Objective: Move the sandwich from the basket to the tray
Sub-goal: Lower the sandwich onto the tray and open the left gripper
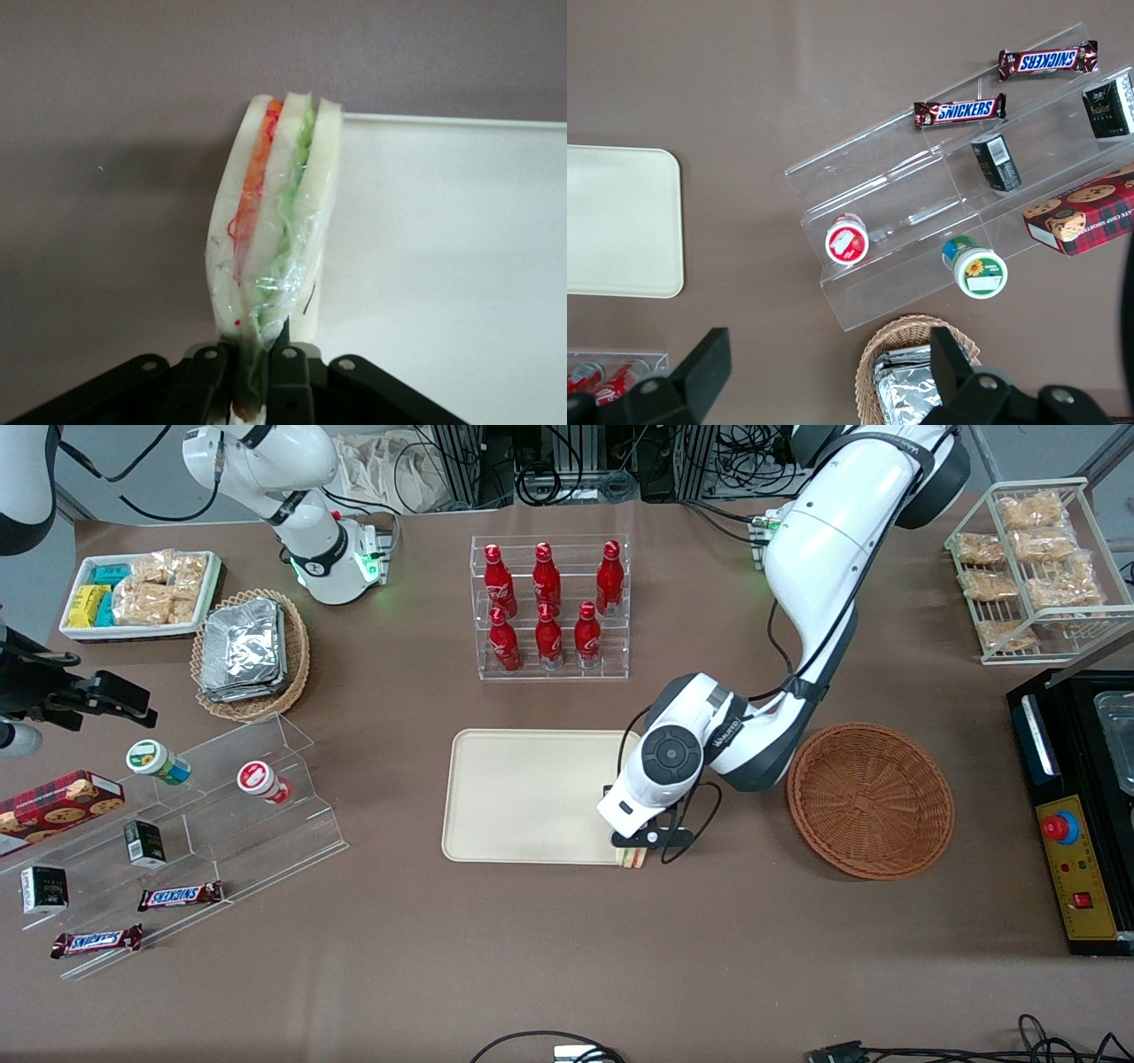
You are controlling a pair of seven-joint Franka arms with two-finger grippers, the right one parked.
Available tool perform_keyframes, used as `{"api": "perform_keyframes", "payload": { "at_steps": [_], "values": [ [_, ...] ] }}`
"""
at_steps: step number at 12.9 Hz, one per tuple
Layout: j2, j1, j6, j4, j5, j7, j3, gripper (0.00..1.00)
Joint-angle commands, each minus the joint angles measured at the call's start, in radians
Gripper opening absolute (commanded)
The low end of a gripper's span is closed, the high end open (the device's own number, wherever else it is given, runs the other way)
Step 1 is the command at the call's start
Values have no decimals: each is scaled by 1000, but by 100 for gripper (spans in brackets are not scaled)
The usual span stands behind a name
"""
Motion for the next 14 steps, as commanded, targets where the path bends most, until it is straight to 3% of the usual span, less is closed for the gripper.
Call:
{"api": "perform_keyframes", "payload": {
  "at_steps": [1, 2, 3, 5, 9, 12, 14],
  "values": [
    [-3, -4, -30, 23, -54, -49, -23, 8],
    [-3, -6, -32, 18, -54, -62, -34, 9],
    [-5, -6, -43, 12, -54, -72, -40, 17],
    [-8, -6, -89, -3, -42, -68, -40, 100],
    [-43, 0, -182, 3, -42, -63, -39, 100],
    [-150, 19, -230, 6, -38, -60, -31, 100],
    [-228, 19, -370, 6, -39, -54, 25, 100]
  ]
}}
